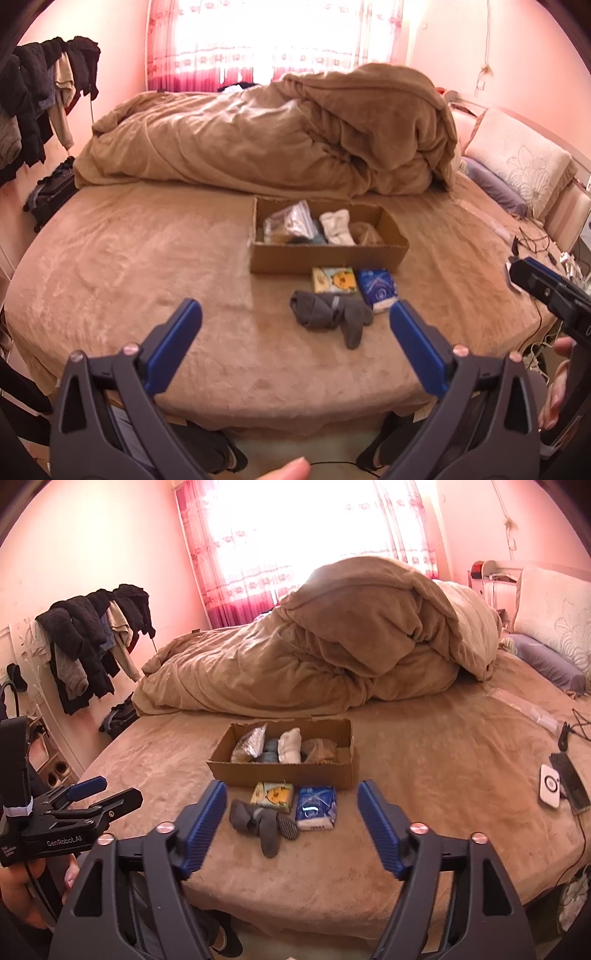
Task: Organize objects
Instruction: 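Move both grippers toward the grey sock and blue tissue pack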
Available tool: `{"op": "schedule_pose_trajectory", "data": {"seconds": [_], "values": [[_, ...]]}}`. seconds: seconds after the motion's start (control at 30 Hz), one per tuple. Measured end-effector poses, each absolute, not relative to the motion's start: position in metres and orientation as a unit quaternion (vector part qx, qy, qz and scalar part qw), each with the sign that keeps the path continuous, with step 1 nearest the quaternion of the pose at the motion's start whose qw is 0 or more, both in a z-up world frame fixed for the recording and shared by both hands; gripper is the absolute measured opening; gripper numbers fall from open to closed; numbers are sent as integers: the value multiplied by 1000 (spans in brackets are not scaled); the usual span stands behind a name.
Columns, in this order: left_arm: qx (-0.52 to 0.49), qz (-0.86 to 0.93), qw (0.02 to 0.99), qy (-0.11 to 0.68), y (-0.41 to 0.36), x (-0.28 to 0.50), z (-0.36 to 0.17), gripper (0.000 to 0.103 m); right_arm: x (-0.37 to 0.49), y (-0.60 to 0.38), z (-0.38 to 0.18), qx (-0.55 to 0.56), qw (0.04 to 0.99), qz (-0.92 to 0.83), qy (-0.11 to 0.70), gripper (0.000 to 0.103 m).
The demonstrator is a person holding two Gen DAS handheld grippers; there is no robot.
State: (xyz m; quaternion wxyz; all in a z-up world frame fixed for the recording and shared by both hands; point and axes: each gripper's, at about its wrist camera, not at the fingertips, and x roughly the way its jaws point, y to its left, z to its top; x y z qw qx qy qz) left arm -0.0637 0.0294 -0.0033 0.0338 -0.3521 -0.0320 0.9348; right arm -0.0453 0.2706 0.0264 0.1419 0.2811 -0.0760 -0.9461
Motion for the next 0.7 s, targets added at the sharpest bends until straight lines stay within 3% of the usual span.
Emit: {"op": "schedule_pose_trajectory", "data": {"seconds": [0.7], "values": [[-425, 904, 38, -27, 50, -151, -110, 102, -131, 273, -64, 358, 152, -919, -69, 78]]}}
